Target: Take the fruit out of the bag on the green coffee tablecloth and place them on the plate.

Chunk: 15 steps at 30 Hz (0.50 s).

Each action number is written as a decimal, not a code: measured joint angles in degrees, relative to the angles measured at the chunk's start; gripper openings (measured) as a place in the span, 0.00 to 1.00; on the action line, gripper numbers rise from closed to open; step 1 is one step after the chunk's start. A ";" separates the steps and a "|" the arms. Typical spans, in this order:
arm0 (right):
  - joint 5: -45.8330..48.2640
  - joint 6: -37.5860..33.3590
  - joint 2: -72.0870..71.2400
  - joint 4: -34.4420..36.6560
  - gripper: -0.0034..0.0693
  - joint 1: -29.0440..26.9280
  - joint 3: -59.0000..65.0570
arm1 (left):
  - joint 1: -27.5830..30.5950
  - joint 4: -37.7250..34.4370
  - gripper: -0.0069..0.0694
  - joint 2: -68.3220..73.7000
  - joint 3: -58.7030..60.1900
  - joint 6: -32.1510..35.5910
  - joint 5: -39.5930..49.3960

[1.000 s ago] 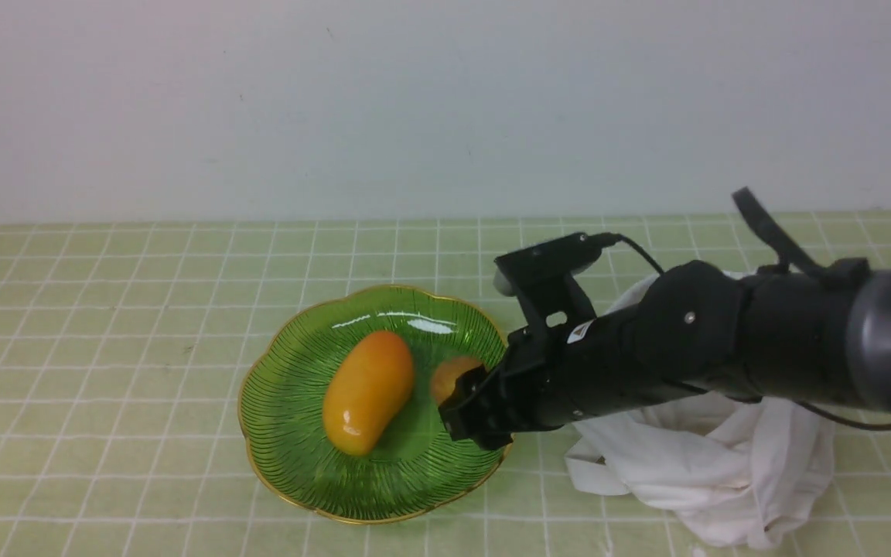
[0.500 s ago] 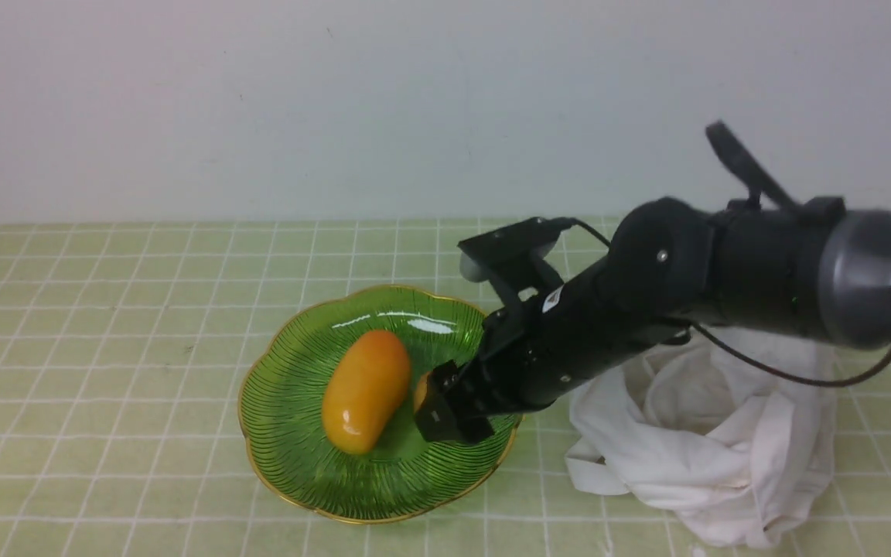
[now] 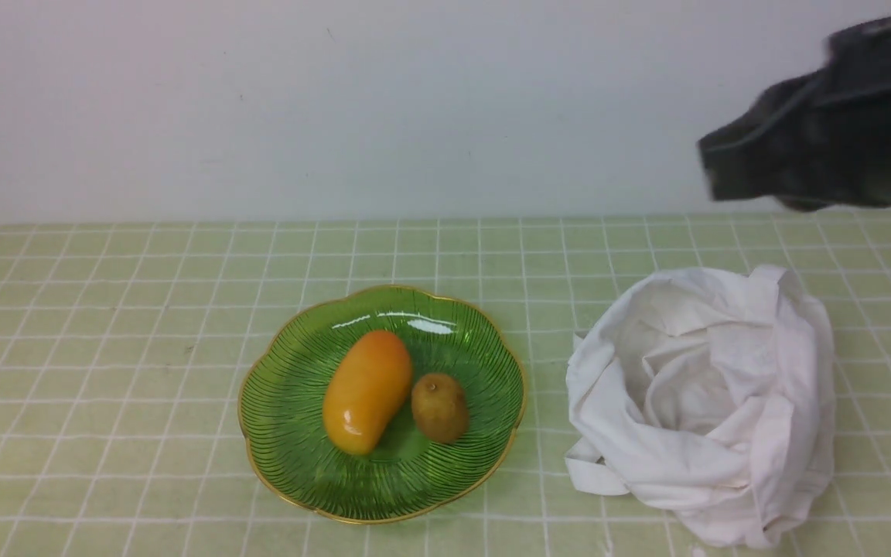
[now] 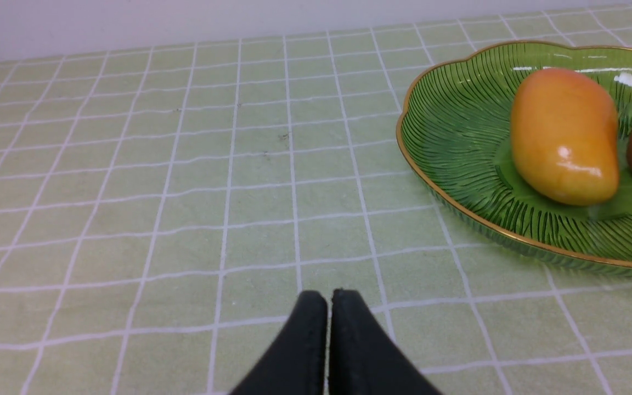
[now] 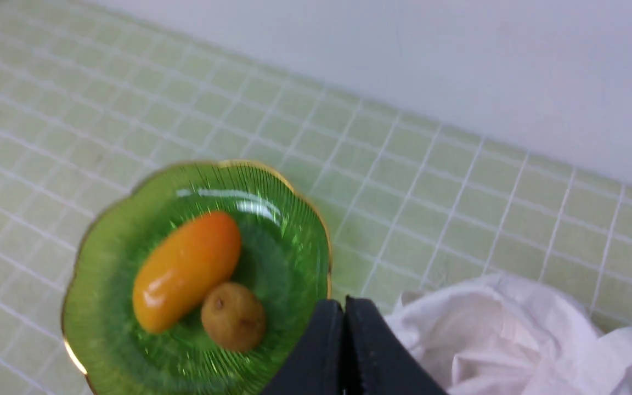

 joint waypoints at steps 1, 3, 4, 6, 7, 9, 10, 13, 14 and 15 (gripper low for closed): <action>-2.80 1.27 -4.12 -0.58 0.03 0.00 3.31 | 0.00 0.00 0.08 0.00 0.00 0.00 0.00; -7.83 2.80 -10.25 -1.53 0.03 0.00 9.26 | 0.00 0.00 0.08 0.00 0.00 0.00 0.00; -10.27 3.21 -13.55 -1.92 0.03 0.00 12.10 | 0.00 0.00 0.08 0.00 0.00 0.00 0.00; -16.58 3.84 -19.11 -2.63 0.03 0.00 19.13 | 0.00 0.00 0.08 0.00 0.00 0.00 0.00; -19.09 3.84 -21.48 -2.81 0.03 0.00 21.76 | 0.00 0.00 0.08 0.00 0.00 0.00 0.00; -23.23 3.84 -25.35 -3.13 0.03 0.00 25.93 | 0.00 0.00 0.08 0.00 0.00 0.00 0.00; -25.38 3.84 -27.39 -3.27 0.03 0.00 28.10 | 0.00 0.00 0.08 0.00 0.00 0.00 0.00; -32.57 3.89 -34.89 -3.41 0.03 0.00 35.52 | 0.00 0.00 0.08 0.00 0.00 0.00 0.00; -33.23 3.89 -36.36 -3.43 0.03 0.00 36.54 | 0.00 0.00 0.08 0.00 0.00 0.00 0.00; -33.85 3.84 -37.72 -3.43 0.03 0.00 38.05 | 0.00 0.00 0.08 0.00 0.00 0.00 0.00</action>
